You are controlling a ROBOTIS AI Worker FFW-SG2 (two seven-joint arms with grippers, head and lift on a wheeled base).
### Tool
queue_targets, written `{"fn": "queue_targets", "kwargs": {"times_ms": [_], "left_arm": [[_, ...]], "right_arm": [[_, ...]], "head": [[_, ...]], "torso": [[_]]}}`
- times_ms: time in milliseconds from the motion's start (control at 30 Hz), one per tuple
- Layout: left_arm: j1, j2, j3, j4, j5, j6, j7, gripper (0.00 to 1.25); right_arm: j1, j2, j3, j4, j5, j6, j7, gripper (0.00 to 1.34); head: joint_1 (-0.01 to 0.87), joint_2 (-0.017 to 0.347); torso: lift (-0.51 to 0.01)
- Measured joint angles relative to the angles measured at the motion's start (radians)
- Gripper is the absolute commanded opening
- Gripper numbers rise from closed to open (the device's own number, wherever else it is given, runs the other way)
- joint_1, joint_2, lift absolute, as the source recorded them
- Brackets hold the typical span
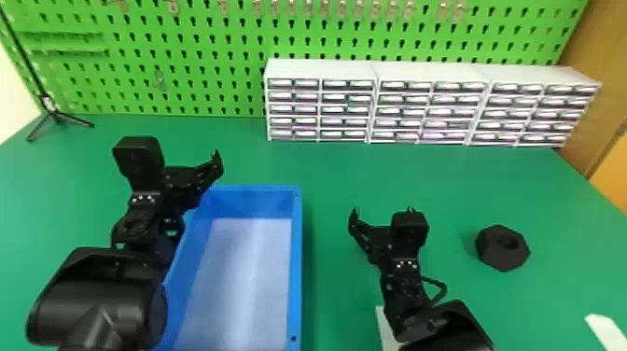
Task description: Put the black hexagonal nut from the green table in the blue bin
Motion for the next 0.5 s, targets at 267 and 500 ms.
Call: {"fn": "queue_targets", "kwargs": {"times_ms": [267,500], "left_arm": [[0.0,0.0,-0.001,0.0,0.0,0.0,0.0,1.08],[0.0,0.0,0.0,0.0,0.0,0.0,0.0,1.08]], "right_arm": [[0.0,-0.001,0.002,0.0,0.0,0.0,0.0,1.22],[0.0,-0.001,0.002,0.0,0.0,0.0,0.0,1.22]], "head": [[0.683,0.028],[0.683,0.028]], "torso": [[-0.096],[-0.096]]}}
